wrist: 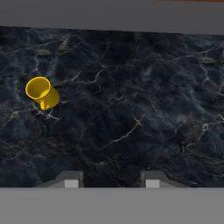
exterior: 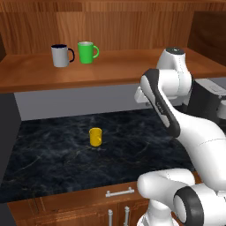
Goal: Pick the mug on the counter and place it in the cabinet with the handle facing the right, like the mugs already inside.
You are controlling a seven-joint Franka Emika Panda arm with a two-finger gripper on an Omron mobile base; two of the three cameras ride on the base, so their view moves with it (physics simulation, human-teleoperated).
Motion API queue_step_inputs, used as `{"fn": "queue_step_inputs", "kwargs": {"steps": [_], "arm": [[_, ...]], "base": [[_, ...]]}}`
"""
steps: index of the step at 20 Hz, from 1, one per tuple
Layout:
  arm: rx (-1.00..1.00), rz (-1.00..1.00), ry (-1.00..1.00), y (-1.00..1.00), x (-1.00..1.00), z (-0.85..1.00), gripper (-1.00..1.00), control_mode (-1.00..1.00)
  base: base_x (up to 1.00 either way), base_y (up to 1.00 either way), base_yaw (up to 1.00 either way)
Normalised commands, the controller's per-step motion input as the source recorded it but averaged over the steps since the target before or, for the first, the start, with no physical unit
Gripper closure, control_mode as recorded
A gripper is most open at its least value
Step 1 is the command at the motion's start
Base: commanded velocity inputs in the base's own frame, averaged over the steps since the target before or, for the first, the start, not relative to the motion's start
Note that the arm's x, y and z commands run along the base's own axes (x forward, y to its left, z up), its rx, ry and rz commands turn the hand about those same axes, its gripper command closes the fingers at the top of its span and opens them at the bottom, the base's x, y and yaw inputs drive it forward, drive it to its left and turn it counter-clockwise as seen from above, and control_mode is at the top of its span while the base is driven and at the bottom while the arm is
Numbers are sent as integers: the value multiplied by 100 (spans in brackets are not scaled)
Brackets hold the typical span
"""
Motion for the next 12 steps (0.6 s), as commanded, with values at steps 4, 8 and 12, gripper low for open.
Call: {"fn": "queue_step_inputs", "kwargs": {"steps": [4,8,12], "arm": [[1,0,0,0,0,0,-100,-100],[1,0,0,0,-16,0,-100,-100],[1,0,-5,0,-32,-4,-100,-100]], "base": [[0,0,0],[0,0,0],[0,0,0]]}}
